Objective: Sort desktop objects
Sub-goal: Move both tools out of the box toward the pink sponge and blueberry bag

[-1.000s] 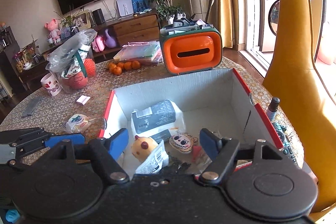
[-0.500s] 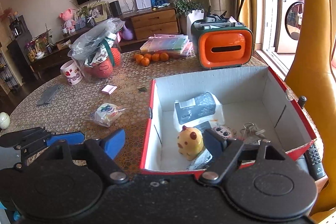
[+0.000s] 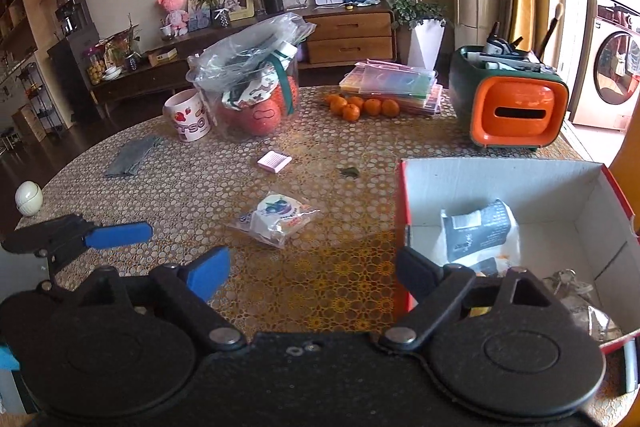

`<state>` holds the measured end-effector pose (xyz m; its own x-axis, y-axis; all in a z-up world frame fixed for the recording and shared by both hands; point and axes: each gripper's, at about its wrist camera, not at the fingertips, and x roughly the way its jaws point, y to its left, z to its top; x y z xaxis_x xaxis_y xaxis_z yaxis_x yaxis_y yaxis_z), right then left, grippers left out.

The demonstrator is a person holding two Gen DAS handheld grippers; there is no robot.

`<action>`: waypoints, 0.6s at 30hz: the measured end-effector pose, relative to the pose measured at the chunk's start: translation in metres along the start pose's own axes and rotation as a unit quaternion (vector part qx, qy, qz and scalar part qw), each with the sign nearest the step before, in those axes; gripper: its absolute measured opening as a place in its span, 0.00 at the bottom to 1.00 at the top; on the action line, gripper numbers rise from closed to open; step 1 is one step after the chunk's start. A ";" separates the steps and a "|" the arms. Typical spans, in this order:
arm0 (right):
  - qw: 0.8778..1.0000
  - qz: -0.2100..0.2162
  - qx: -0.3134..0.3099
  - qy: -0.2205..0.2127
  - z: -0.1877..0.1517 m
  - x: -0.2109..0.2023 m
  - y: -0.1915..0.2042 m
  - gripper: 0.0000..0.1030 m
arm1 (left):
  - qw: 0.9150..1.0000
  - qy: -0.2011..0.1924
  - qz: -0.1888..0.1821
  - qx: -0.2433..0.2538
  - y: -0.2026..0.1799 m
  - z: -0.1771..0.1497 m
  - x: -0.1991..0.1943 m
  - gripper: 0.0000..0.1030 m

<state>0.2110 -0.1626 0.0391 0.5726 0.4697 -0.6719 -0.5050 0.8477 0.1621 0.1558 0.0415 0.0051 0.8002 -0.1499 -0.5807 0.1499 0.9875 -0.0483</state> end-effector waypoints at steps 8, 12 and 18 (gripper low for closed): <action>1.000 0.013 -0.010 0.024 0.007 0.041 0.024 0.89 | 0.999 0.010 0.032 -0.016 0.051 0.007 0.028 1.00; 0.999 0.013 -0.018 0.026 0.010 0.057 0.031 0.90 | 0.998 0.021 0.047 -0.019 0.074 0.011 0.049 1.00; 0.999 0.013 -0.018 0.038 0.015 0.084 0.034 0.91 | 0.996 0.054 0.064 -0.018 0.104 0.016 0.093 1.00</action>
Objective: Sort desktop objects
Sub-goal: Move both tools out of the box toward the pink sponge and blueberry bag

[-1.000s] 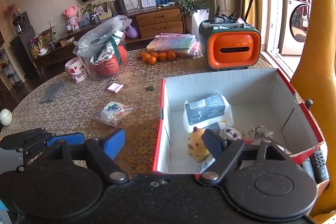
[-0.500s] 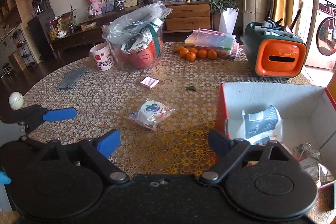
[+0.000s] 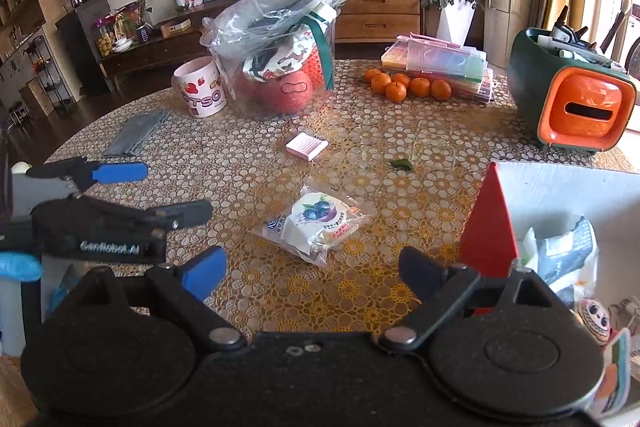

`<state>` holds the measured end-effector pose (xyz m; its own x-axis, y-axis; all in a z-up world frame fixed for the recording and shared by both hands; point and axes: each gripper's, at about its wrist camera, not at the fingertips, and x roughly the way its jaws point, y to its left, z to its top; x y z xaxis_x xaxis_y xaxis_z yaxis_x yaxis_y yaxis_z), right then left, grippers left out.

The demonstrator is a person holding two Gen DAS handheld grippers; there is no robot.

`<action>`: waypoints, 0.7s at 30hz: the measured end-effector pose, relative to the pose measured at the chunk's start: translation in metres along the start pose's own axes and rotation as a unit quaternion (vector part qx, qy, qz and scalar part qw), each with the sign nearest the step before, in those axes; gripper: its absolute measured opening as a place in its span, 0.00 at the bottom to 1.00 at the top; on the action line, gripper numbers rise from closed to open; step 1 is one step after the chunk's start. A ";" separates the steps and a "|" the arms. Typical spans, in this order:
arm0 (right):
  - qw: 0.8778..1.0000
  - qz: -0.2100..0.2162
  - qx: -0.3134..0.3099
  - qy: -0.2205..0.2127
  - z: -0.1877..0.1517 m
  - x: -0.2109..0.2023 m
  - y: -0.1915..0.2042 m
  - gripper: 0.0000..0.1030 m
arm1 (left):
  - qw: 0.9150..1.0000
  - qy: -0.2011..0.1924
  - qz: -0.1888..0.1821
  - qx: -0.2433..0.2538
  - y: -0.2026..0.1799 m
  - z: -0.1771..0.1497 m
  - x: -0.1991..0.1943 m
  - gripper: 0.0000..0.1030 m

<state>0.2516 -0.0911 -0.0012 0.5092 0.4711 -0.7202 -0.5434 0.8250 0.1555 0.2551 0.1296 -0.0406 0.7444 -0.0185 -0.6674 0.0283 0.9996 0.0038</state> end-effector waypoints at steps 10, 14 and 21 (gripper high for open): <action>0.999 -0.021 0.031 0.015 0.013 0.051 -0.002 0.92 | 1.000 0.021 0.008 0.017 0.012 0.023 0.066 1.00; 0.998 -0.037 0.042 0.011 0.022 0.073 0.001 0.92 | 1.000 0.021 0.012 0.016 0.014 0.033 0.092 1.00; 0.998 -0.055 0.028 0.017 0.023 0.106 0.012 0.91 | 0.999 0.025 0.006 0.021 0.012 0.043 0.131 1.00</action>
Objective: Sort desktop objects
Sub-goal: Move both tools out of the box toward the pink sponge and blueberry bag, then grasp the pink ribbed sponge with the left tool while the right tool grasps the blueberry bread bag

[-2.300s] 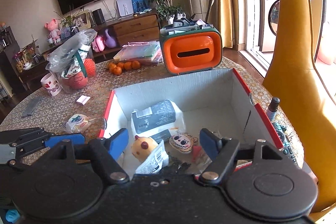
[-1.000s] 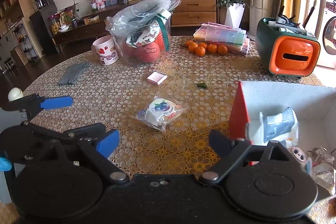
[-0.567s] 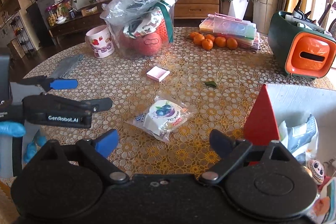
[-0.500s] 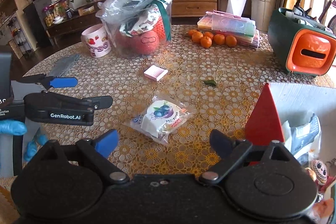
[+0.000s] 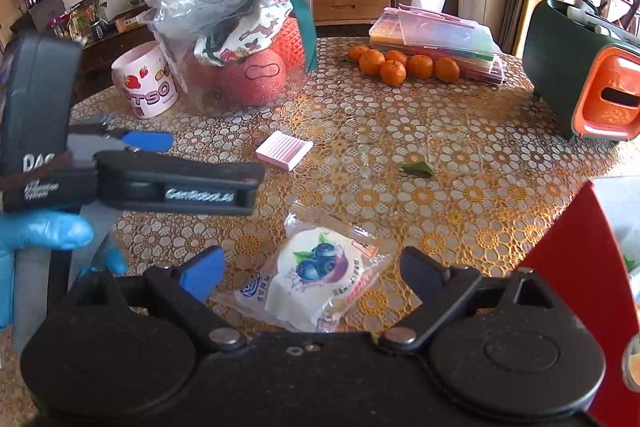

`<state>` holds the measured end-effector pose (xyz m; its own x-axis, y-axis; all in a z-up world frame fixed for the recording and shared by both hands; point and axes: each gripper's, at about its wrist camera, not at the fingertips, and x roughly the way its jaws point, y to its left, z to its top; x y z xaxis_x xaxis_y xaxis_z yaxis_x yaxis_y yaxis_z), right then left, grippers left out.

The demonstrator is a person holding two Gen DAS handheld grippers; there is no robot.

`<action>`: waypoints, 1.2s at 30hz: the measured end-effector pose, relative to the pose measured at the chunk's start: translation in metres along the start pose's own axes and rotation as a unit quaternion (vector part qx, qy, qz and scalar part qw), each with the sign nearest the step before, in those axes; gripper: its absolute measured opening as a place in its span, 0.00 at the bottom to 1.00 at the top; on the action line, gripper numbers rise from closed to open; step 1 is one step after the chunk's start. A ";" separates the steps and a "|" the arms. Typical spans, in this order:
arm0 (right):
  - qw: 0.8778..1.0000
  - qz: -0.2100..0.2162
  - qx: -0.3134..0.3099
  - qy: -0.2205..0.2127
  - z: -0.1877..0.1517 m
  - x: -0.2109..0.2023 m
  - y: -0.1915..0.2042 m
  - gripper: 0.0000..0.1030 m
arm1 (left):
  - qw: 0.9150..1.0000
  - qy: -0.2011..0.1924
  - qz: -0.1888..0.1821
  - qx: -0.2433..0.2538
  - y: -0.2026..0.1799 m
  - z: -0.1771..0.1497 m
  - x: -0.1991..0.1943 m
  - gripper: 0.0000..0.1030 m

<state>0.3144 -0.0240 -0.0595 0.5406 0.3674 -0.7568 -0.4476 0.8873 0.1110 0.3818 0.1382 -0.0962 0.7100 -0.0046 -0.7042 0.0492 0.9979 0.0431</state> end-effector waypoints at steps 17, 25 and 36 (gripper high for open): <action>0.999 -0.023 -0.006 0.028 -0.006 0.042 0.002 0.86 | 1.000 0.003 -0.004 0.009 -0.013 0.006 0.047 0.99; 0.999 -0.017 -0.005 0.033 -0.010 0.044 -0.002 0.75 | 1.000 0.000 -0.016 -0.004 -0.015 0.007 0.042 0.78; 1.000 -0.015 0.002 0.027 -0.008 0.040 -0.006 0.60 | 0.999 -0.005 -0.029 0.012 -0.032 0.007 0.035 0.39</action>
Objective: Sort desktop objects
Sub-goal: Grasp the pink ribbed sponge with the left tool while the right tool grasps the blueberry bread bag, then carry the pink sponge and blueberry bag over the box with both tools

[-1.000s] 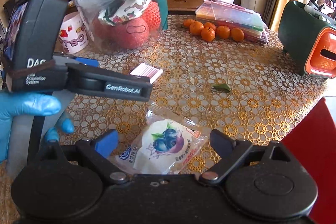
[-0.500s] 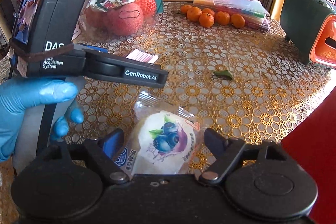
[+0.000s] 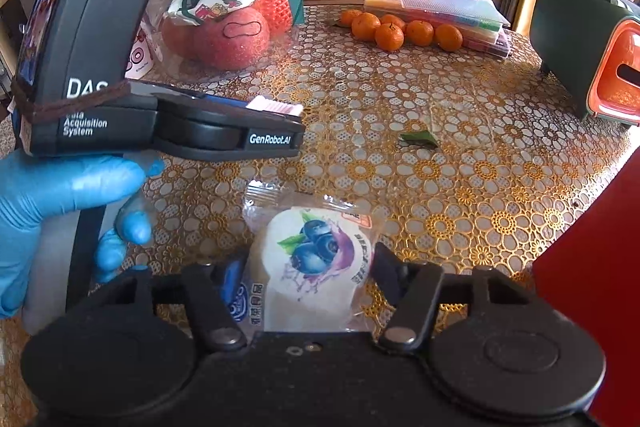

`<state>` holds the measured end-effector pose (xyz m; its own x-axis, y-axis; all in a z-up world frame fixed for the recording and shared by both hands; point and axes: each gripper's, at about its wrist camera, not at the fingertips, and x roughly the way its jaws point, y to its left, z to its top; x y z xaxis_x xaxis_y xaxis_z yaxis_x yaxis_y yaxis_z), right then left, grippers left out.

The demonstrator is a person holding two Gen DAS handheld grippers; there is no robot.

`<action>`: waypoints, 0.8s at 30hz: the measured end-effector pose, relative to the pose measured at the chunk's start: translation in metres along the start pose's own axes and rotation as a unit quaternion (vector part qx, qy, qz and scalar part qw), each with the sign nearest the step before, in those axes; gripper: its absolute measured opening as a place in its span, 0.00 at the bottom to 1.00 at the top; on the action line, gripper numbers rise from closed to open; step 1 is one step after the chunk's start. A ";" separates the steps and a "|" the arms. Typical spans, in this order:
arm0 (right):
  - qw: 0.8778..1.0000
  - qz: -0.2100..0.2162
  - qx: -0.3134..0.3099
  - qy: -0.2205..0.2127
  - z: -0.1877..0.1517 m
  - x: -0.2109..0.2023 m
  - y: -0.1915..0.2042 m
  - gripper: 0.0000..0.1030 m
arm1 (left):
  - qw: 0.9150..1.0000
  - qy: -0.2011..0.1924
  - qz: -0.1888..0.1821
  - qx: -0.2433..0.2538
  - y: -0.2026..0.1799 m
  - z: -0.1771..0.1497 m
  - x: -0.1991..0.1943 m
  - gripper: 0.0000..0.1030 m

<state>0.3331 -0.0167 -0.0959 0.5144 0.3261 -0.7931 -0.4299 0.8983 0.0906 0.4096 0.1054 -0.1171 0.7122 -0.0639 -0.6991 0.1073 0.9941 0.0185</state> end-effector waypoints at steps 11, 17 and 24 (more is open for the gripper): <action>1.000 0.006 0.012 -0.002 -0.007 -0.010 -0.004 0.53 | 1.000 0.008 0.003 -0.021 0.006 -0.011 -0.016 0.39; 1.000 0.007 0.008 -0.002 -0.015 -0.020 -0.005 0.52 | 0.999 0.008 -0.004 -0.032 0.007 -0.025 -0.040 0.39; 1.000 0.004 0.004 -0.002 -0.025 -0.040 -0.007 0.52 | 0.999 0.009 -0.010 -0.035 0.001 -0.041 -0.077 0.39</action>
<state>0.2969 -0.0432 -0.0798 0.5140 0.3354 -0.7895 -0.4286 0.8977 0.1024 0.3265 0.1145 -0.0926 0.6970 -0.0833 -0.7122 0.0719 0.9963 -0.0461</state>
